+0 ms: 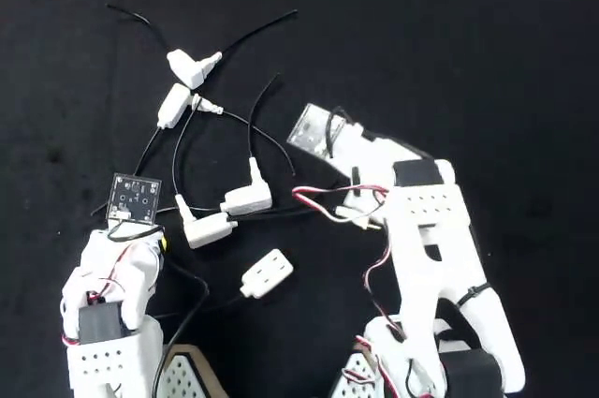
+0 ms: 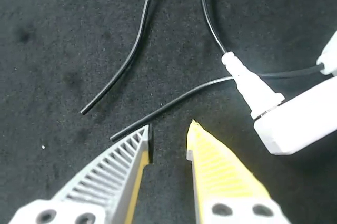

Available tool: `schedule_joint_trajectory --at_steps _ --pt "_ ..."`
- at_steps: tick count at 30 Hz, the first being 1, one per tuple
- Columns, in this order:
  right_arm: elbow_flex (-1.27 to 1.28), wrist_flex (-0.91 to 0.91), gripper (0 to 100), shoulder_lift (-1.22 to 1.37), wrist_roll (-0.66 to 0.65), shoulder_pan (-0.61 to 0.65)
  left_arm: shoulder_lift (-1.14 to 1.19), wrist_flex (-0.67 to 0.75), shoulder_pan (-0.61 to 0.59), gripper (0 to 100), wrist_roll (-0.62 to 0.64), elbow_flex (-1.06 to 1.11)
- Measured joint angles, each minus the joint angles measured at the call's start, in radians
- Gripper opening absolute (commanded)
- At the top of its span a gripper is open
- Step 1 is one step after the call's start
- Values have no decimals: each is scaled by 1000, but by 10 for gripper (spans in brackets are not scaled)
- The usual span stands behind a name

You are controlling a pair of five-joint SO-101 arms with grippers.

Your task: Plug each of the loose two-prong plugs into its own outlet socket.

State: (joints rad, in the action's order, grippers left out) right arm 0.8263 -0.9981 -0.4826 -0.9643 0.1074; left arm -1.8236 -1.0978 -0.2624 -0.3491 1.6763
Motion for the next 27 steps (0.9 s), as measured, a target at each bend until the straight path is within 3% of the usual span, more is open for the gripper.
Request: schedule_joint_trajectory --at_steps 6,14,20,27 --pt "0 -28 268 18 -127 64 0 6 0 124 0 0" --pt "-140 -150 267 310 -233 80 0 6 0 124 0 2" --pt "-267 -218 178 488 -247 63 0 6 0 124 0 2" --pt "-377 -293 175 632 -247 57 0 6 0 124 0 2"
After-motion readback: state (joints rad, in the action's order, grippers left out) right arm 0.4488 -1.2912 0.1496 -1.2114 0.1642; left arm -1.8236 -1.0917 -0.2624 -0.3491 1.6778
